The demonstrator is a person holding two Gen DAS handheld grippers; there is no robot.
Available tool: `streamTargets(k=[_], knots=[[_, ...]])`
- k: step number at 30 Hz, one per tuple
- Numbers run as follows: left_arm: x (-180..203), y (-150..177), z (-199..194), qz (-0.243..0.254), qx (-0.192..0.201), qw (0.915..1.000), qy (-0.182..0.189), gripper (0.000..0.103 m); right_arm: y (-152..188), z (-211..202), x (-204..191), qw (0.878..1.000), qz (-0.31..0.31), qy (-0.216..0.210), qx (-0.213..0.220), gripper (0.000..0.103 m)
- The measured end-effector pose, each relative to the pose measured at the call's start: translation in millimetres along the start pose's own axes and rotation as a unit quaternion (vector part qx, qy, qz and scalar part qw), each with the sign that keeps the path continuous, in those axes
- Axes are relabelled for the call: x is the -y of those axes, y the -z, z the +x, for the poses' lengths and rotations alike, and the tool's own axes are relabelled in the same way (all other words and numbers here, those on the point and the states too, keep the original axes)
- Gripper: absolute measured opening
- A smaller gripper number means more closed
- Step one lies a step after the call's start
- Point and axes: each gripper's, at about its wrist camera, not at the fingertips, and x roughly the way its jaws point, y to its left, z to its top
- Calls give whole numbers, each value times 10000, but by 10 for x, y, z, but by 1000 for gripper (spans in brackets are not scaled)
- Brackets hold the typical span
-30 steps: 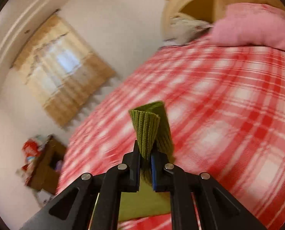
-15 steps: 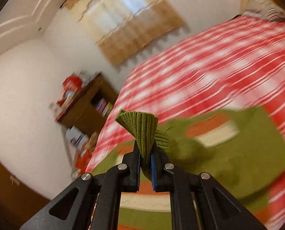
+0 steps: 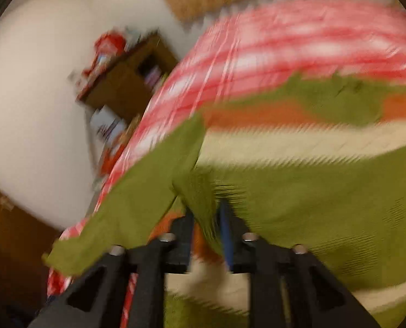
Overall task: Fold small clothes
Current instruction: 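Carry the sleeve across the sweater body and release it with the right gripper, then grasp the other sleeve cuff with the left gripper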
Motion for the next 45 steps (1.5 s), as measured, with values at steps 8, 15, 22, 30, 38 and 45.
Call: streamTargets(k=[8, 15, 22, 30, 38, 45], knots=[[1, 32, 90, -45, -150, 9999, -68, 103, 51, -572, 214, 9967, -73, -238, 772, 42], [113, 46, 15, 63, -106, 9998, -126, 103, 212, -394, 364, 9988, -179, 158, 432, 39], [344, -46, -101, 351, 82, 9993, -86, 103, 408, -324, 67, 9979, -402, -514, 35, 41], [896, -292, 10, 871, 308, 9957, -16, 103, -48, -1353, 906, 9803, -656, 1335, 1298, 41], [1548, -406, 646, 1008, 97, 9948, -136, 103, -7, -1393, 2010, 9730, -375, 2169, 697, 37], [1720, -269, 937, 1101, -319, 9924, -451, 103, 269, -1678, 1847, 9485, -806, 2895, 1006, 37]])
